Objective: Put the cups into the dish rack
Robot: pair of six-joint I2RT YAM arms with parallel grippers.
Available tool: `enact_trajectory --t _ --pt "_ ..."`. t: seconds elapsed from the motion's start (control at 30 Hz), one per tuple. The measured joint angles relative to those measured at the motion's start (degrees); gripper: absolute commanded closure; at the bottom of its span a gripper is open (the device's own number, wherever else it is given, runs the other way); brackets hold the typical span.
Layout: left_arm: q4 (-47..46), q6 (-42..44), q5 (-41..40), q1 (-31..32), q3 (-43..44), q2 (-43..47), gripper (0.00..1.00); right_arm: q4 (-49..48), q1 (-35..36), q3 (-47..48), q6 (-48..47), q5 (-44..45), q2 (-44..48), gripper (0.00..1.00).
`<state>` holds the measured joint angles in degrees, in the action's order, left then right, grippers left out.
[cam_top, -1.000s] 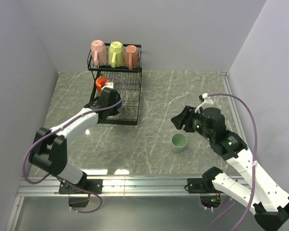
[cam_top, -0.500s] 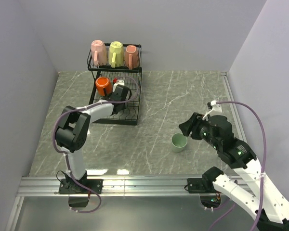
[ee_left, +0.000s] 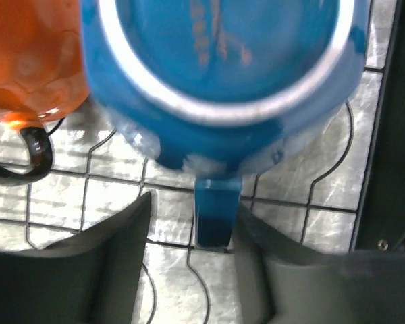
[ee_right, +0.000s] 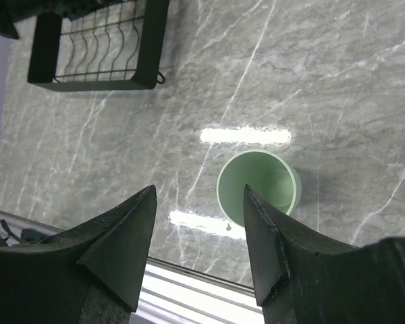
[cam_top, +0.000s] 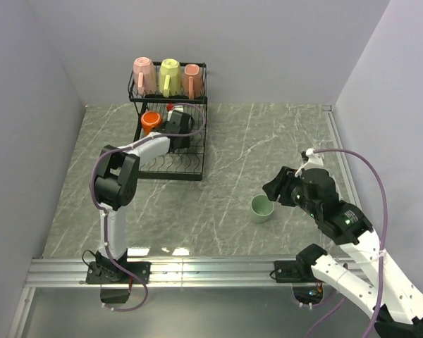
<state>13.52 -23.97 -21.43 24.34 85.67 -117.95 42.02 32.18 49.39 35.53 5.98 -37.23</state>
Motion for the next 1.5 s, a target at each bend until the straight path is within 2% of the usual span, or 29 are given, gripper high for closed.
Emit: enact_trajectory --t 0.2,0.43,0.63,0.9,1.23,1.5 --pt "1.6 -0.3 1.3 -0.9 0.7 0.1 0.28 -0.8 0.0 0.0 -0.5 -0.3 -2.1 0.39" --pt "3.5 -2.4 4.2 -1.3 -1.9 4.5 0.23 -2.4 0.0 0.0 -1.6 -1.0 -4.0 0.39" --pt "4.8 -4.8 5.7 -2.2 -7.4 16.7 0.23 -2.7 -0.1 -0.3 -4.4 -1.3 -5.5 0.39" --pt "5.3 -5.7 5.7 -2.1 -8.6 30.6 0.22 -2.1 -0.1 -4.9 -5.7 -1.8 -6.4 0.38" --pt "9.1 -7.2 6.6 -2.1 -11.3 34.5 0.23 0.2 -0.2 -4.7 -3.7 0.5 -17.0 0.40" --pt "11.1 -7.4 6.6 -2.1 -13.3 38.6 0.23 3.4 -0.2 -3.1 -3.4 3.1 -20.7 0.41"
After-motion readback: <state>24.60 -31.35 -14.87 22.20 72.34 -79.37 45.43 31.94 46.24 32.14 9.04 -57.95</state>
